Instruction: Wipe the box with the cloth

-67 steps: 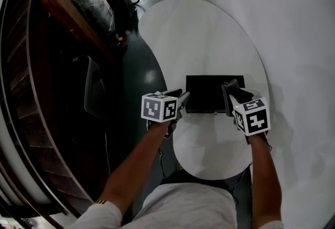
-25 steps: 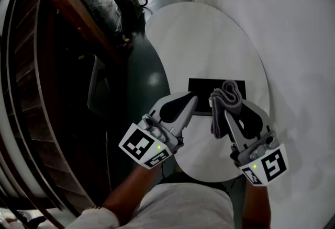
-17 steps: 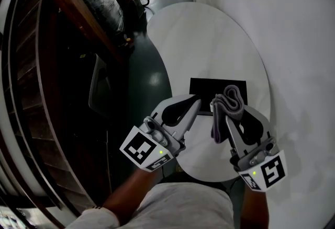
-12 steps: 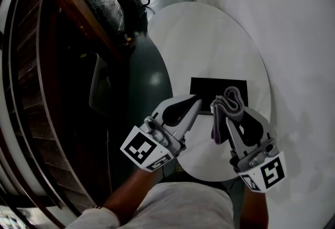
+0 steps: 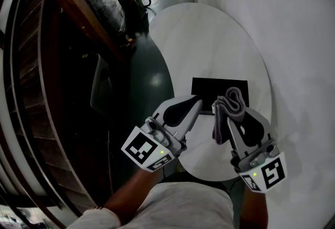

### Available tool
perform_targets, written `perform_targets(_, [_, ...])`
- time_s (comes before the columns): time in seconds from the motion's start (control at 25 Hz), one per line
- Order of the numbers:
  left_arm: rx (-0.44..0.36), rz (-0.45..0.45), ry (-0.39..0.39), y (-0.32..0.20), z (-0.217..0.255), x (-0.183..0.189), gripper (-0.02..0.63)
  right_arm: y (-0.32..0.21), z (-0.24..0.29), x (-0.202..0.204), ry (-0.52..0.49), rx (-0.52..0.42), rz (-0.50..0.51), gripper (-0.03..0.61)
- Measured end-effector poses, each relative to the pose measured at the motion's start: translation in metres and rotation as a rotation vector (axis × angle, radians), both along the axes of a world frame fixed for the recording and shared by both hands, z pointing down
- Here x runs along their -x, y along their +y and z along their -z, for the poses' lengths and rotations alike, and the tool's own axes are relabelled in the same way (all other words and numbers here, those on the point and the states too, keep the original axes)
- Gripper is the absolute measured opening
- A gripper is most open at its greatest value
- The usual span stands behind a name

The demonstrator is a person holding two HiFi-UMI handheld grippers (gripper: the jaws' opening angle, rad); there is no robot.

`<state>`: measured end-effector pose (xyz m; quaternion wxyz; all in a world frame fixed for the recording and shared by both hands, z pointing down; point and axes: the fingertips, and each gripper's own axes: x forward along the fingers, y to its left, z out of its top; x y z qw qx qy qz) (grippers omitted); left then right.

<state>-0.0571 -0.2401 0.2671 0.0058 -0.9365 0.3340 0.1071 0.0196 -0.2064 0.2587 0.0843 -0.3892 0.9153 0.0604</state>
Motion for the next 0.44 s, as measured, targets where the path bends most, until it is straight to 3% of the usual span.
perform_targets(0.44, [0.011,0.005,0.004,0.0039,-0.0005,0.0078,0.015,0.0038,0.0005,0.0062,-0.001,0.003,0.001,0.099])
